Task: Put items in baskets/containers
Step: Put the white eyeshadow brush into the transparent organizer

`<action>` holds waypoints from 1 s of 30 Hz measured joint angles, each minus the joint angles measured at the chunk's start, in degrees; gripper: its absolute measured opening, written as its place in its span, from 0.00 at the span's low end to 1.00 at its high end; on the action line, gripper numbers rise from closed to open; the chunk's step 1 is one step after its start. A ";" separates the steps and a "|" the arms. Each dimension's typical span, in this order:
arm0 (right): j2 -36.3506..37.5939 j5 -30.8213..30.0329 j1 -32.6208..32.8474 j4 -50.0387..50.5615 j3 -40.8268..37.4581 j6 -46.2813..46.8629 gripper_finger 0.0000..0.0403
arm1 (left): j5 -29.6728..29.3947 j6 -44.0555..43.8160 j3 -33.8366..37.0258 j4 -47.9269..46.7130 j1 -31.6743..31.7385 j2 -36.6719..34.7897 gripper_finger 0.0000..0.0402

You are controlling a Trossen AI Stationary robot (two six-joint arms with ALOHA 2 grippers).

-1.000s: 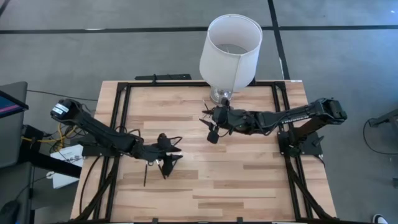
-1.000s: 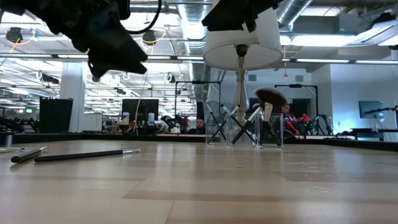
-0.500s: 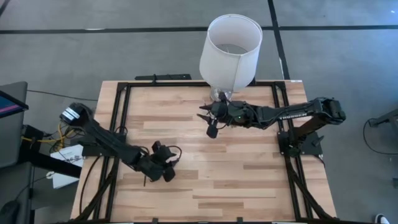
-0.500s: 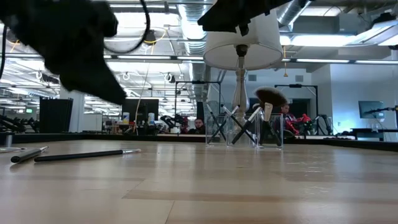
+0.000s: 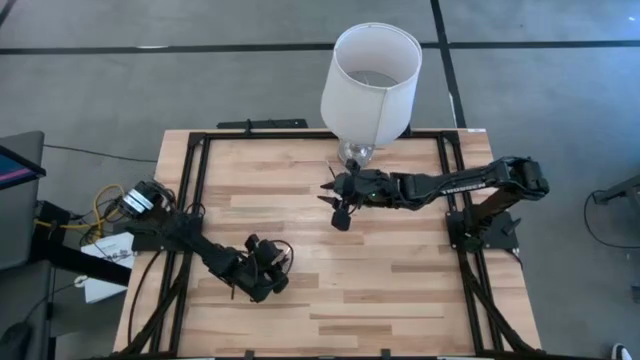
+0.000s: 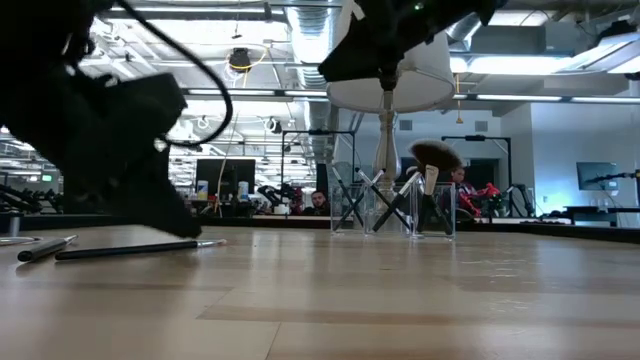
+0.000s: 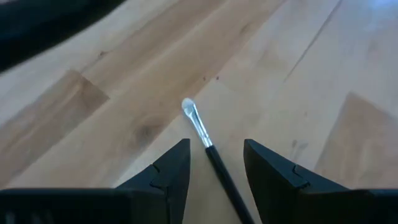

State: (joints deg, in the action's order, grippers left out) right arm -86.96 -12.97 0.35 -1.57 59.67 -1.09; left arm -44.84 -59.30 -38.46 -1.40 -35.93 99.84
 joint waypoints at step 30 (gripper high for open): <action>-11.56 12.97 12.49 -1.17 -0.05 0.38 0.55 | -6.89 2.25 0.32 4.73 3.18 1.97 0.03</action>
State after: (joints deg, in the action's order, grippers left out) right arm -98.52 0.00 12.84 -2.74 59.62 -0.71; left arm -51.73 -57.05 -38.14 3.33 -32.75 101.80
